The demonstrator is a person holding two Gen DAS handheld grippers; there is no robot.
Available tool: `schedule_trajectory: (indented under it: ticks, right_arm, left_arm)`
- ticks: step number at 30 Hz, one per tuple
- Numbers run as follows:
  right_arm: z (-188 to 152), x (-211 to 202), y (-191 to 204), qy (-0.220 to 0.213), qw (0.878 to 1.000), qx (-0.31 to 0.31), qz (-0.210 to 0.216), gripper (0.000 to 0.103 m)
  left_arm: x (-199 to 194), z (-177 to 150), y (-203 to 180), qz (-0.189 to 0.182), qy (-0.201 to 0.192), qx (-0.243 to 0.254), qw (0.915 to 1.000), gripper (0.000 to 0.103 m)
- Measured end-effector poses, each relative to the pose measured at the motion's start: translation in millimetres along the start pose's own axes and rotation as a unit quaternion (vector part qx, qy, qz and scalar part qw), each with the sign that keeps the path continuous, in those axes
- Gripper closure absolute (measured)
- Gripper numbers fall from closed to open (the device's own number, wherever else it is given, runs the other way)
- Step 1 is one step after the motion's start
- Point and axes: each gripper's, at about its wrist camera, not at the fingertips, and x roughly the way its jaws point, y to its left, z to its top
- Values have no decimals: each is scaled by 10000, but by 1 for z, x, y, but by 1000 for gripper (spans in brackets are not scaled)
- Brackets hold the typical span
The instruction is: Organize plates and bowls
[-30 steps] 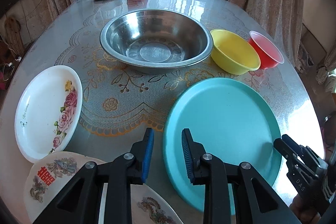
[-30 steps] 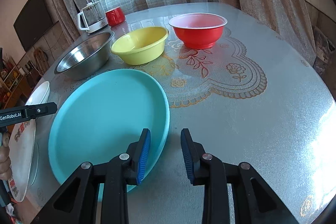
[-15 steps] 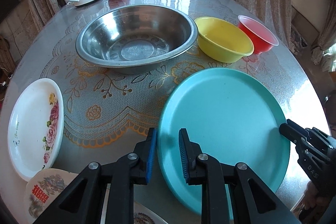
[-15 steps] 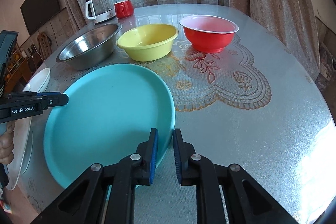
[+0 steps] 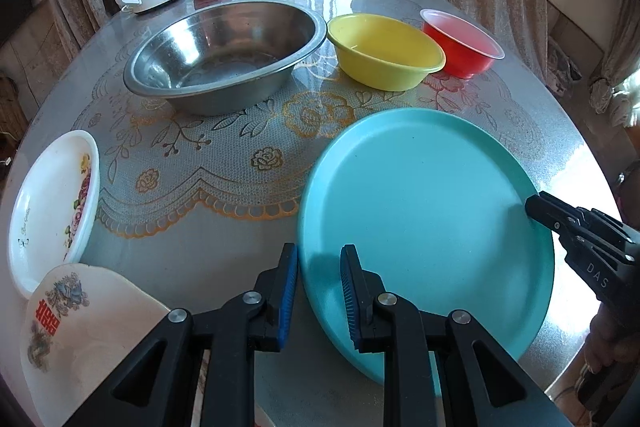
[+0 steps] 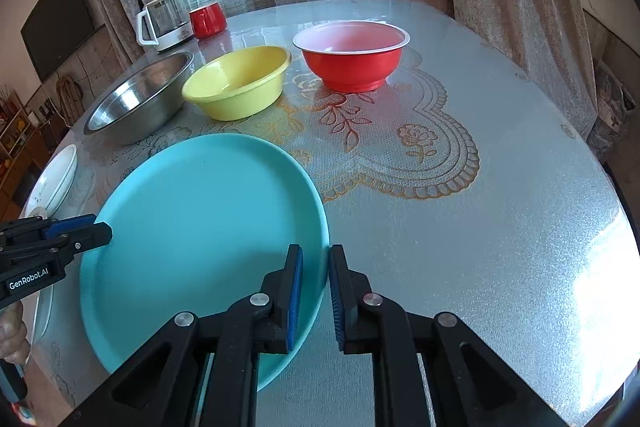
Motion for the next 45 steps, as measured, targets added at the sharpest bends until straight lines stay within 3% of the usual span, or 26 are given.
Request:
schedule_trajectory:
  ticks: [4, 12, 14, 24, 31, 37, 45]
  right_arm:
    - [-1, -1, -3, -1, 9999, 119, 25, 89]
    - [-3, -2, -6, -37, 9998, 198, -49, 89]
    - [-4, -3, -5, -52, 9997, 157, -176, 83]
    - [-2, -3, -5, 7, 9997, 201, -148, 72]
    - [9, -15, 5, -292, 9992, 81, -252, 64]
    - [27, -18, 42, -236, 9980, -187, 560, 58]
    - [36, -1, 118, 207, 9842, -438, 1705, 53]
  left_arm:
    - [-3, -6, -1, 23, -38, -267, 9996, 81]
    - [-6, -12, -8, 148, -222, -240, 9994, 81]
    - [-7, -14, -9, 170, -274, -228, 9992, 81]
    - [-27, -21, -1, 0, -622, -405, 9972, 78]
    - [-53, -22, 22, -161, -929, -632, 9935, 71]
    - [-75, -29, 63, -121, -1213, -965, 9878, 68]
    - [-96, -41, 131, 211, -1419, -1542, 9776, 68]
